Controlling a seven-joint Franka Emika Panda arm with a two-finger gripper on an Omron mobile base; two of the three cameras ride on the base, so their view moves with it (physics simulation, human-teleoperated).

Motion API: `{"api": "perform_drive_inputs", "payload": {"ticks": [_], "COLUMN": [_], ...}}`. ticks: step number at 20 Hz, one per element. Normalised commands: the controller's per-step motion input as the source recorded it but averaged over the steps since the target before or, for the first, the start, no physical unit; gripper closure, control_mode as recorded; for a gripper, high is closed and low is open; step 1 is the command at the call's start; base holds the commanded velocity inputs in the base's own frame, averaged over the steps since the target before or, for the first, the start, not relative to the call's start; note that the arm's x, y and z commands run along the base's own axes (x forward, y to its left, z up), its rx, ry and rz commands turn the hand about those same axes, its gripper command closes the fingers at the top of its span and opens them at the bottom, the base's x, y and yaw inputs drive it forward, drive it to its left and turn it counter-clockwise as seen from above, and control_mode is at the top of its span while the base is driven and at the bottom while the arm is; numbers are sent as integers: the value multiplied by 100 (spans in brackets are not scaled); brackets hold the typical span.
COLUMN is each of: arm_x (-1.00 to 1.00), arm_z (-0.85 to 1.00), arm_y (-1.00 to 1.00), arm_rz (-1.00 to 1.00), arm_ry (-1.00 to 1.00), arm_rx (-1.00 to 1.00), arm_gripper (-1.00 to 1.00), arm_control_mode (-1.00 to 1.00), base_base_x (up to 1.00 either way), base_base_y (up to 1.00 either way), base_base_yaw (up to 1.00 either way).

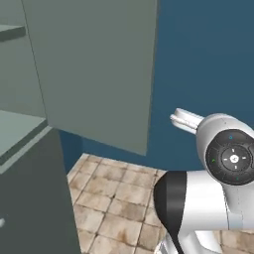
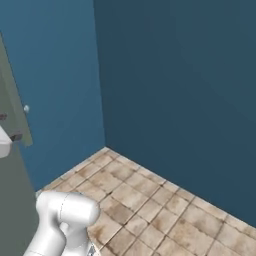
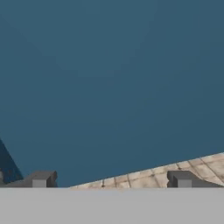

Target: Sort all alcoholic drinks to one cabinet, and non-alcoholic drinks to the other.

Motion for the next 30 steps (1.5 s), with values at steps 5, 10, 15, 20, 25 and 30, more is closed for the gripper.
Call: {"api": "perform_drive_inputs", "payload": {"ticks": [5, 10, 15, 20, 25, 30], "arm_x": [0, 0, 0, 0, 0, 0], "arm_z": [0, 0, 0, 0, 0, 0], "arm_y": [0, 0, 0, 0, 0, 0], "arm_rz": [0, 0, 0, 0, 0, 0], "arm_ry": [0, 0, 0, 0, 0, 0], "arm_rx": [0, 0, 0, 0, 0, 0], "arm_gripper": [-100, -100, -100, -100, -100, -100], "arm_control_mode": [100, 100, 100, 100, 100, 100], "base_base_x": [-28, -16, 0, 2, 37, 60], "base_base_y": [-22, -32, -35, -37, -17, 1], "base_base_yaw": [-54, -51, -49, -43, -40, -40]}}
